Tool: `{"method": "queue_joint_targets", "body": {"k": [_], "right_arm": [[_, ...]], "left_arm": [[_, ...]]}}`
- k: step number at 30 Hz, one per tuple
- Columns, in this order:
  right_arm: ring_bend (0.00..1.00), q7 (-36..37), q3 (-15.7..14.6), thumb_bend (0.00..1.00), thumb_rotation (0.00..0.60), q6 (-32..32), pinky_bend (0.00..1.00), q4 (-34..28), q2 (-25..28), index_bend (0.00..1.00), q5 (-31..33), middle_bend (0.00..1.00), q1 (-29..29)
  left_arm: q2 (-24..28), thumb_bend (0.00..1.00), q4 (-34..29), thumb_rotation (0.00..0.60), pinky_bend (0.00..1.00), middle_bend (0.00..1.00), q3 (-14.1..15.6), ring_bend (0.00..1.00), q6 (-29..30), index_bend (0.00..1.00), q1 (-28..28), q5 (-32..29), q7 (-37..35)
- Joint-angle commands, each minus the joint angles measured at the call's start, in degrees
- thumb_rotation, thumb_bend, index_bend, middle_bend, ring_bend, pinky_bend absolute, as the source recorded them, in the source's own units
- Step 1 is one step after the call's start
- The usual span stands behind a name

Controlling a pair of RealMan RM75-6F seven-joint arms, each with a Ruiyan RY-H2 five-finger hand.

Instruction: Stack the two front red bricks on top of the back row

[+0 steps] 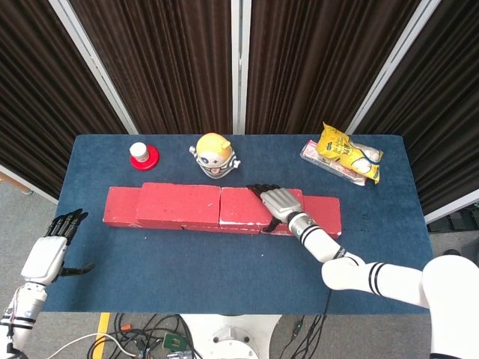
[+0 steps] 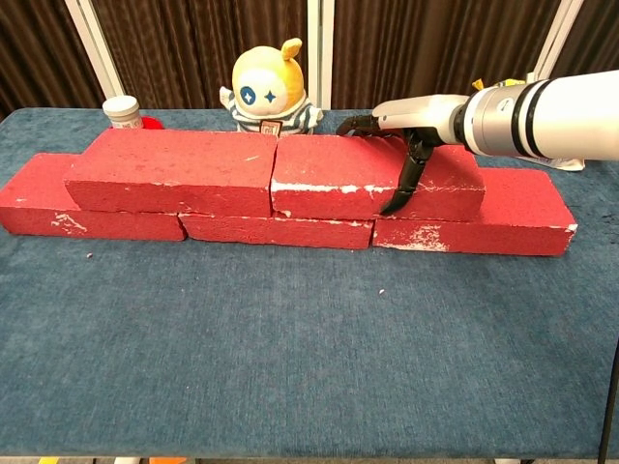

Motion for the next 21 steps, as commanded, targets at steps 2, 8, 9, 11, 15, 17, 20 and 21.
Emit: {"method": "queue_joint_targets", "body": {"k": [2,8,9,11,15,17,20,21], "right_arm": [[0.02,0.35,0.19,0.03,0.6,0.19,0.05,-0.34,0.15,0.0,-0.18,0.02,-0.2],[0.0,1.93,0.96,0.0,0.6,0.62,0.0,-0.93,0.39,0.0,-1.68,0.0,-1.03],[0.0,2.24,1.1,0.0,0.6,0.55,0.0,-1.04,0.48,0.0,-1.98,0.0,-1.16],[0.0,2.63,1.25,0.0,0.6,0.45,0.0,-1.24,0.66,0.0,-2.41,0.0,-1.33],[0.0,3.15,1.53,0.0,0.6,1.26,0.0,-2.31,1.43,0.0,-3.47,0.0,-1.99],[0.0,3.31,1.66,0.0,0.6,1.81,0.0,-3.3,2.17,0.0,-4.04,0.0,-2.37],[0.0,3.55,1.93,0.0,0.6,2.7,0.0,-5.98,4.26,0.0,-4.75,0.0,-3.08],[0.0,3.73,2.08,0.0,0.6,3.21,0.0,-7.54,5.46,0.0,-5.1,0.0,-3.52]], "left_arm": [[0.01,0.06,0.04,0.6,0.0,0.0,-0.02,0.0,0.05,0.0,-0.01,0.08,-0.13],[0.06,0.06,0.05,0.6,0.0,0.0,-0.04,0.0,0.11,0.0,-0.01,0.13,-0.22],[0.06,0.06,0.05,0.6,0.0,0.0,-0.04,0.0,0.16,0.0,0.01,0.13,-0.23],[0.08,0.06,0.06,0.6,0.0,0.0,-0.05,0.0,0.17,0.0,0.0,0.13,-0.25],[0.11,0.06,0.05,0.6,0.0,0.0,-0.07,0.0,0.25,0.0,0.05,0.12,-0.25],[0.13,0.06,0.05,0.6,0.0,0.0,-0.08,0.0,0.27,0.0,0.06,0.1,-0.28],[0.15,0.06,0.05,0.6,0.0,0.0,-0.13,0.0,0.4,0.0,0.1,0.09,-0.32],[0.17,0.06,0.01,0.6,0.0,0.0,-0.15,0.0,0.52,0.0,0.15,0.09,-0.33]]}}
